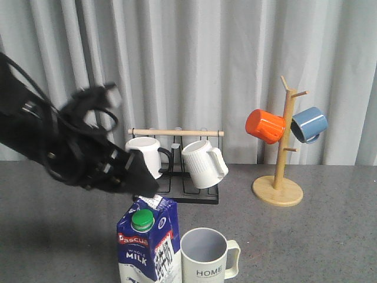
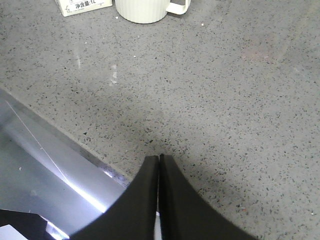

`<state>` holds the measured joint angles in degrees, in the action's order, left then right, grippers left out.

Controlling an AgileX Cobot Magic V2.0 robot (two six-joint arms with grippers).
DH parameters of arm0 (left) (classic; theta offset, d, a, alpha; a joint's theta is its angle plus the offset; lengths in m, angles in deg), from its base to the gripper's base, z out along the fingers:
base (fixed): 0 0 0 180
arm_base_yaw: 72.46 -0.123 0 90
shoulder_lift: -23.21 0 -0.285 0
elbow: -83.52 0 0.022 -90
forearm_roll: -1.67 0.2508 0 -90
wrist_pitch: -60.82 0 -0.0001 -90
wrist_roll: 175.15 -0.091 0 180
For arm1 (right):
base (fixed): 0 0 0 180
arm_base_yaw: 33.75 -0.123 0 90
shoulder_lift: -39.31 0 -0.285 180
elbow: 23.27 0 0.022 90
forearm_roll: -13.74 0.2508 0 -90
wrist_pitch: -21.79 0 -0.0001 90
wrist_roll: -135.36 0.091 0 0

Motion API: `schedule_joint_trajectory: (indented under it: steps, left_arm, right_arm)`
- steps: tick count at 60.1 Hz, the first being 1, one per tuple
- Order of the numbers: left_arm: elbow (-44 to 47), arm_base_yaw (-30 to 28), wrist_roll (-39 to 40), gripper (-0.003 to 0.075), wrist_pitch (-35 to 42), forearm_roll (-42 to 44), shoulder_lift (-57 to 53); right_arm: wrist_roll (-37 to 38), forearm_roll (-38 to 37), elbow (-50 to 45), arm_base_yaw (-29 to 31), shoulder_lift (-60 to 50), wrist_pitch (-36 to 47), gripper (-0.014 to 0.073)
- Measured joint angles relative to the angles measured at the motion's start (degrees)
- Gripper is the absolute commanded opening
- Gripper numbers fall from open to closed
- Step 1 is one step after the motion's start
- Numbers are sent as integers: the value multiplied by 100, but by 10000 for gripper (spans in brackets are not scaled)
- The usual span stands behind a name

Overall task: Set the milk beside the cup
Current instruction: 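Open the left gripper and lift it away from the carton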

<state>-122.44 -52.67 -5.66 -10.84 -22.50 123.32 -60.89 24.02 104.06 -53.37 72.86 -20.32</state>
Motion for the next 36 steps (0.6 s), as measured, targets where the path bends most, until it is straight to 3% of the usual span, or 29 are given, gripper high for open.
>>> schedule_joint_trajectory:
  steps: [7, 17, 36]
  left_arm:
    - [0, 0, 39, 342, -11, 11, -567]
    - [0, 0, 22, 4, -95, 314, -1423]
    - [321, 0, 1, -8, -105, 1037, -2720]
  right_arm:
    - [23, 0, 0, 0, 0, 83, -5]
    - [98, 0, 0, 0, 0, 219, -5]
    - [128, 0, 0, 0, 0, 239, -5]
